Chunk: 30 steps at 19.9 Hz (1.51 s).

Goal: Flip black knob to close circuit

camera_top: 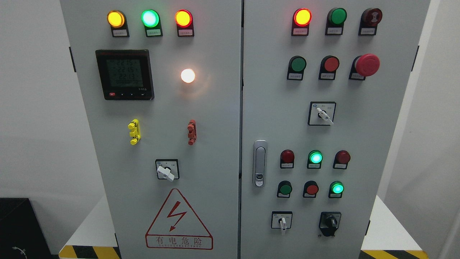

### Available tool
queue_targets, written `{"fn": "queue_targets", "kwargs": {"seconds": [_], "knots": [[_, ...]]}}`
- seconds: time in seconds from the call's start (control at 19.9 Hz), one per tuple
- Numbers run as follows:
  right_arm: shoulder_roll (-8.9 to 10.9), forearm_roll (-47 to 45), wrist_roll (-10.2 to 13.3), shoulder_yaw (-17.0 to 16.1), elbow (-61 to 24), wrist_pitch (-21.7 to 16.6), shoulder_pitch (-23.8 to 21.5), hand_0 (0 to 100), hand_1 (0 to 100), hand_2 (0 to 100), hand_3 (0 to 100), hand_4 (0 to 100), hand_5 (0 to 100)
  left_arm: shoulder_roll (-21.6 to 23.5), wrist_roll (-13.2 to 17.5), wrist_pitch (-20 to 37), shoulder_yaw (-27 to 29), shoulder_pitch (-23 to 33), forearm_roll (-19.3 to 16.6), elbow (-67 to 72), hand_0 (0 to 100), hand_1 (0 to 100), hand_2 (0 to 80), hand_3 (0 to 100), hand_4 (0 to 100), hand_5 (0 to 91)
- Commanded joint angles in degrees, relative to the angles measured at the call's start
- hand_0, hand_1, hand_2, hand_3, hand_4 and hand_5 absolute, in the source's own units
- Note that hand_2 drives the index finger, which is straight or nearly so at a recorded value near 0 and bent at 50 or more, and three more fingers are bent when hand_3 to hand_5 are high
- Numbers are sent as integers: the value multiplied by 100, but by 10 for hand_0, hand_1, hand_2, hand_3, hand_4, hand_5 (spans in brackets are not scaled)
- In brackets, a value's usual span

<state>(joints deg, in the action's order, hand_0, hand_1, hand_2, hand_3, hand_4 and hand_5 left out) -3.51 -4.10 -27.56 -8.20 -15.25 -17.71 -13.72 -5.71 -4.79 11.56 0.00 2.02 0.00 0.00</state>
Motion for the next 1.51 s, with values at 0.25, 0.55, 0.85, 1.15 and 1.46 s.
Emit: {"fn": "queue_targets", "kwargs": {"seconds": [0.25, 0.55, 0.85, 1.15, 1.46], "knots": [[-18, 23, 22, 64, 57, 31, 53, 11, 178, 0, 0, 0, 0, 0, -4, -4, -114, 0, -114, 123, 0, 0, 0, 0, 0, 0], [-9, 50, 40, 81, 31, 13, 132, 9, 176, 0, 0, 0, 0, 0, -4, -4, -114, 0, -123, 123, 0, 0, 0, 0, 0, 0], [-9, 199, 276, 344, -215, -487, 439, 0, 181, 0, 0, 0, 0, 0, -4, -4, -114, 0, -123, 123, 0, 0, 0, 0, 0, 0], [43, 217, 856, 871, -443, -1225, 616, 0, 177, 138, 193, 116, 0, 0, -4, -4, -114, 0, -123, 123, 0, 0, 0, 0, 0, 0], [281, 769, 2068, 1356, -1321, -1736, 616, 0, 178, 346, 570, 445, 247, 0, -4, -4, -114, 0, -123, 123, 0, 0, 0, 0, 0, 0]]}}
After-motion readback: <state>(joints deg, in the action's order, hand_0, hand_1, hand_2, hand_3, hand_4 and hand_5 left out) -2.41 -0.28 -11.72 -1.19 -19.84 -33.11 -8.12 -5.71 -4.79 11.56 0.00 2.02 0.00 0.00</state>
